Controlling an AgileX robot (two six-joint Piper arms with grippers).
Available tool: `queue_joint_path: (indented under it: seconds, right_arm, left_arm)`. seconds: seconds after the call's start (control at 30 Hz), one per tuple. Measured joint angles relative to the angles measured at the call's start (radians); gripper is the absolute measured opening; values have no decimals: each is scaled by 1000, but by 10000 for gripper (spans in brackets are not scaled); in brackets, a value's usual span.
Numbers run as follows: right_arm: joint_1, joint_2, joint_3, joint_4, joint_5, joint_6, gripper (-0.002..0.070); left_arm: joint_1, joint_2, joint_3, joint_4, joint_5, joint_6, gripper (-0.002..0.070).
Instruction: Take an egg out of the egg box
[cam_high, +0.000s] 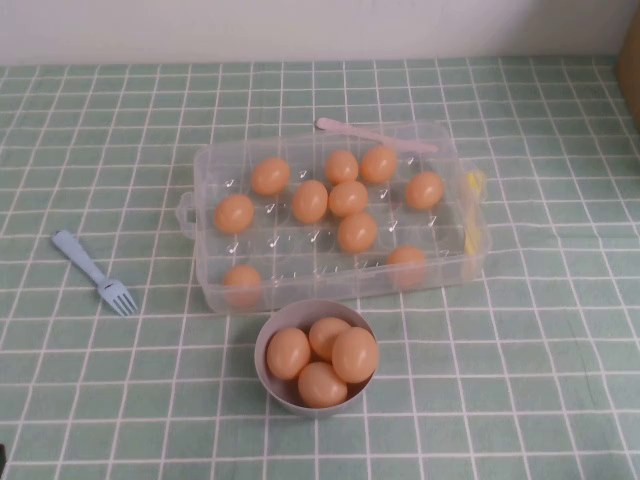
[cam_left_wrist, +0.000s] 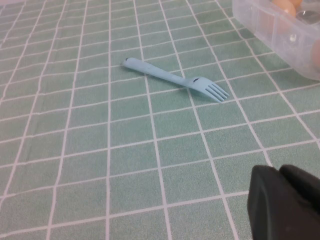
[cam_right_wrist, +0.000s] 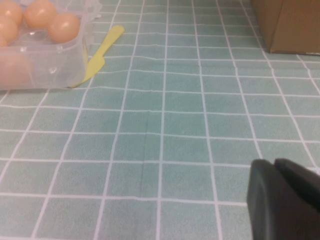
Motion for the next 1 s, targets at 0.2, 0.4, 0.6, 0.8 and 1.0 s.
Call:
queue_joint_path:
  seconds: [0.2,0.4,0.6,0.8,1.0]
  right_arm:
    - [0,0,0,0,0,0,-17]
    - [0,0,0,0,0,0,-17]
    - [0,0,0,0,0,0,-17]
    - [0,0,0,0,0,0,-17]
    - [0,0,0,0,0,0,-17]
  left_arm:
    - [0,0,0,0,0,0,-3]
    - [0,0,0,0,0,0,-3]
    - [0,0,0,0,-6,0,-3]
    - [0,0,0,-182,-65,-23,-3]
    - [0,0,0,-589,-194,-95,-3]
